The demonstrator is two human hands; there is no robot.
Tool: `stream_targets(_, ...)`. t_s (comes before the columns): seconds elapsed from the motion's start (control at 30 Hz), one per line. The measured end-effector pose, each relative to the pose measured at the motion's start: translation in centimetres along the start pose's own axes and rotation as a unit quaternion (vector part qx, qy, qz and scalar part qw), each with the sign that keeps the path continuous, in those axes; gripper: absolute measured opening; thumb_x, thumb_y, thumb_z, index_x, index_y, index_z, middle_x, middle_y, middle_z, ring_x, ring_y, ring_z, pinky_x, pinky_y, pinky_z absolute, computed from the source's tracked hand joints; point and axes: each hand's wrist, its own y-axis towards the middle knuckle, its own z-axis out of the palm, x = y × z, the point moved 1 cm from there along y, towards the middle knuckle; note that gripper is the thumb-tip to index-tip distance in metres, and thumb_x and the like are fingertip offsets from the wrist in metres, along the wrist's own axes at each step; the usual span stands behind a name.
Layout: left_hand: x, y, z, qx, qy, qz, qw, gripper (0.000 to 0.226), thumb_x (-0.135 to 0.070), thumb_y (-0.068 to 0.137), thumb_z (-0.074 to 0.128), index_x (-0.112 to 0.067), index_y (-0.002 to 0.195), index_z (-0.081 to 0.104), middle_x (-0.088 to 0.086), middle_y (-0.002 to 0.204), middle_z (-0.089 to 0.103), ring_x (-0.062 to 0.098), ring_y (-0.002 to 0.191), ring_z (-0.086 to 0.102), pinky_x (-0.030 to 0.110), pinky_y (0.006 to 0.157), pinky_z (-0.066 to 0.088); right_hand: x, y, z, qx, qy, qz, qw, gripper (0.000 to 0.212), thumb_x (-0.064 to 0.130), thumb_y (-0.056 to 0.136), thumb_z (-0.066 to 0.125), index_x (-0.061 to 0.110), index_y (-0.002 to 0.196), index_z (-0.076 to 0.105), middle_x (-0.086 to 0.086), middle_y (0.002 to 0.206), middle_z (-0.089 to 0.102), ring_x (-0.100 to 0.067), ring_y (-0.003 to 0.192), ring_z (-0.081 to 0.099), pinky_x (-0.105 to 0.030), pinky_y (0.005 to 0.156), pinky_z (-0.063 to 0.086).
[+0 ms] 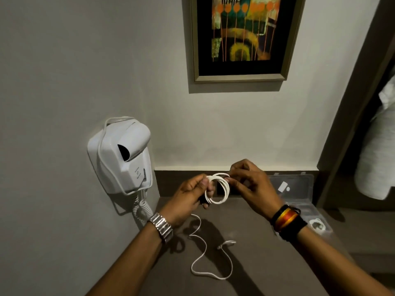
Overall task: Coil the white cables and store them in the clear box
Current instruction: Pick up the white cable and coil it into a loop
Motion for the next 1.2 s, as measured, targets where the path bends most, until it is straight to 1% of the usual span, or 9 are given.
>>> stream_targets(0.07,0.5,0.4,0.4,0.016,-0.033,-0.007,0.999,0.027,-0.034,0.097,0.049,-0.011,0.085,0.06,-0.002,0.076,0.061,0.013,0.066,0.053,0.024,0.056,0.047,-0.6,-0.5,-0.3,-0.006,-0.027,-0.01,1.0,0.018,0.028,0.093,0.07,0.018,0.103,0.081,0.0,0.094,0.063,-0.012,0.085,0.063,-0.023,0.071,0.052)
stream_targets(0.13,0.7,0.8,0.9,0.009,-0.005,0.001,1.0,0.029,-0.034,0.098,0.049,-0.01,0.086,0.061,0.004,0.078,0.059,0.015,0.065,0.052,0.025,0.057,0.046,-0.5,-0.5,-0.5,0.001,0.102,0.061,0.993,0.017,0.018,0.092,0.072,0.012,0.105,0.082,-0.005,0.085,0.072,-0.014,0.071,0.067,-0.028,0.065,0.056)
stream_targets(0.27,0.8,2.1,2.3,-0.037,0.048,0.01,0.998,0.031,-0.024,0.106,0.045,-0.011,0.082,0.06,0.014,0.079,0.057,0.019,0.066,0.052,0.022,0.055,0.047,-0.6,-0.2,-1.4,0.036,0.365,0.226,0.903,0.021,0.01,0.093,0.069,-0.007,0.102,0.077,-0.016,0.071,0.069,-0.016,0.057,0.061,-0.027,0.058,0.056)
stream_targets(0.43,0.8,3.9,4.4,-0.052,0.056,0.004,0.997,0.031,-0.035,0.1,0.05,-0.022,0.076,0.065,0.014,0.077,0.059,0.016,0.059,0.052,0.029,0.058,0.043,-2.1,-0.4,-2.5,0.139,0.442,0.315,0.828,0.044,0.036,0.093,0.064,-0.002,0.111,0.073,-0.015,0.087,0.066,-0.017,0.078,0.063,-0.028,0.072,0.057)
stream_targets(0.57,0.5,4.9,6.2,-0.085,0.1,0.019,0.991,0.033,-0.023,0.107,0.045,-0.016,0.078,0.061,0.009,0.077,0.063,0.011,0.06,0.055,0.025,0.056,0.045,-2.4,-1.2,-3.3,0.197,0.546,0.327,0.746,0.042,0.041,0.1,0.053,0.01,0.124,0.069,-0.012,0.119,0.074,-0.027,0.113,0.069,-0.047,0.102,0.049)
stream_targets(0.77,-0.1,5.1,7.5,-0.116,0.203,0.031,0.972,0.031,-0.027,0.106,0.047,-0.016,0.08,0.061,-0.011,0.064,0.057,-0.001,0.052,0.046,0.014,0.052,0.04,-3.5,-2.2,-3.7,0.159,0.425,0.272,0.849,0.023,0.008,0.088,0.075,0.002,0.11,0.076,-0.01,0.1,0.075,-0.015,0.08,0.069,-0.035,0.077,0.058)
stream_targets(0.97,0.4,4.9,8.3,-0.143,0.201,0.009,0.969,0.034,-0.026,0.106,0.046,-0.003,0.086,0.063,-0.009,0.057,0.049,0.004,0.049,0.041,0.01,0.048,0.036,-4.1,-2.2,-4.7,0.148,0.37,0.296,0.868,0.092,-0.012,0.078,0.079,0.029,0.145,0.033,-0.007,0.07,0.072,-0.024,0.06,0.067,-0.029,0.05,0.057)
stream_targets(1.07,0.5,4.9,8.3,-0.146,0.165,-0.002,0.976,0.031,-0.024,0.106,0.046,-0.008,0.085,0.063,-0.012,0.06,0.056,0.005,0.048,0.045,0.014,0.05,0.039,-4.0,-2.0,-5.4,0.175,0.34,0.25,0.889,0.052,-0.01,0.08,0.078,0.002,0.129,0.064,-0.012,0.071,0.064,-0.016,0.056,0.06,-0.025,0.051,0.053)
stream_targets(1.2,0.8,5.1,7.7,-0.135,0.043,-0.028,0.99,0.03,-0.022,0.107,0.044,-0.009,0.085,0.061,-0.003,0.069,0.062,0.005,0.052,0.055,0.021,0.051,0.044,-3.9,-2.0,-5.7,0.13,0.387,0.24,0.881,0.03,-0.001,0.084,0.077,0.003,0.113,0.077,-0.008,0.069,0.053,-0.018,0.065,0.061,-0.025,0.061,0.06)
